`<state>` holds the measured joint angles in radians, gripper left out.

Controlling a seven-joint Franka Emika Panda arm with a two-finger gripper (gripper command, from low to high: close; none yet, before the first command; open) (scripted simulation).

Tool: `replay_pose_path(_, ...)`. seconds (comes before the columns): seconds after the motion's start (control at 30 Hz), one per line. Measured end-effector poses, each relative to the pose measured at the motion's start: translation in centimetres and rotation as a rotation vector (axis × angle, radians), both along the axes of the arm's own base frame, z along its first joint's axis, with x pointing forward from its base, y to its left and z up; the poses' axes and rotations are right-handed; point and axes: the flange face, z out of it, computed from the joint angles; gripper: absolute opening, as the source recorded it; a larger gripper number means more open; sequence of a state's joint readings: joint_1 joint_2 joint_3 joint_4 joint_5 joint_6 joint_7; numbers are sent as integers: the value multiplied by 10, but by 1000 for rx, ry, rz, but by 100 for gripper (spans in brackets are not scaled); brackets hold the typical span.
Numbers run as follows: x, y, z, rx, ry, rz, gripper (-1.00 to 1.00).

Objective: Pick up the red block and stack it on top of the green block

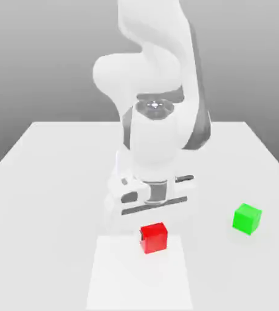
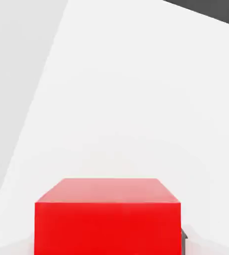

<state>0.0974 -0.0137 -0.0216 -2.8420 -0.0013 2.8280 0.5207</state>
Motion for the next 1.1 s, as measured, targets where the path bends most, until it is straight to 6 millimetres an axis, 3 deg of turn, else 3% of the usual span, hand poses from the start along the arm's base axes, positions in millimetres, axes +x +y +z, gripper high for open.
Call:
replay_pose_path(0.23,-31,133,25,10,1,262,-100)
replay_pose_path(0.43,-100,235,40,2,1,493,-100)
replay_pose_path(0.5,-109,246,29,0,-1,519,-100)
replay_pose_path(0.63,-111,249,-8,-2,-1,526,-100)
replay_pose_path(0.67,-112,248,-17,-1,-1,526,100)
replay_pose_path(0.9,-113,249,-19,-1,-1,528,100)
replay_pose_path(1.1,-113,249,33,-2,-1,530,100)
